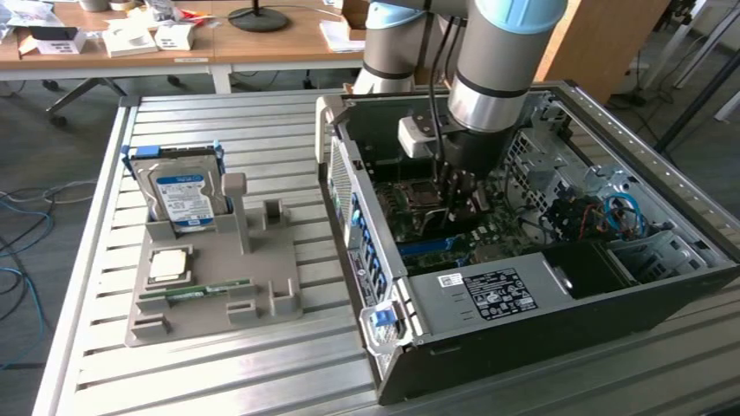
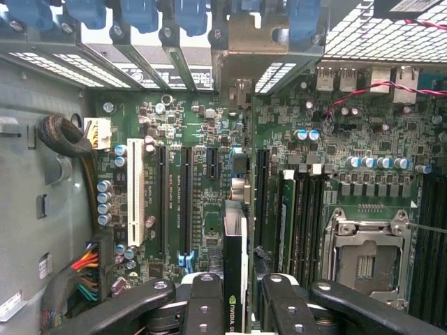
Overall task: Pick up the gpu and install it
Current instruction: 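Insert the gpu into the slot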
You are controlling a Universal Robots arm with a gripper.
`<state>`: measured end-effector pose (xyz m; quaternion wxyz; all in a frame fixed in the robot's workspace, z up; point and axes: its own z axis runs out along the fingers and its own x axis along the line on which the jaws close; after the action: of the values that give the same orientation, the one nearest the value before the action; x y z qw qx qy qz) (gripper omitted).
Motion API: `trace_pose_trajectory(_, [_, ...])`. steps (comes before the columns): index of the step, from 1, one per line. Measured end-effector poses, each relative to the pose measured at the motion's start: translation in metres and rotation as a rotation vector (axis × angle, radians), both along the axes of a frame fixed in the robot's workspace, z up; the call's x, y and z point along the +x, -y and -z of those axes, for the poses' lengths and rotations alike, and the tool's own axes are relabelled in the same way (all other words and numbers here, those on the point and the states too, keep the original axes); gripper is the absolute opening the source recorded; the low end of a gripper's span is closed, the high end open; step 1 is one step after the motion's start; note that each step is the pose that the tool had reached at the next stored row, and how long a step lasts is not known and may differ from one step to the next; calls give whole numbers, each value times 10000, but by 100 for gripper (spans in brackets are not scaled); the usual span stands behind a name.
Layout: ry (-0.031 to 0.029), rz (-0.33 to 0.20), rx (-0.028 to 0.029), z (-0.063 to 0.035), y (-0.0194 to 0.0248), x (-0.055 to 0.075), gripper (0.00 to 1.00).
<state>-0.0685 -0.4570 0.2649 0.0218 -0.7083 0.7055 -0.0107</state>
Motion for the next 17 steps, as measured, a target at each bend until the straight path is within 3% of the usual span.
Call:
trace_pose_trajectory(12, [6,-2,0,0,0,-36,26])
trace_pose_trajectory(17, [46,-6,0,2,0,-40,26])
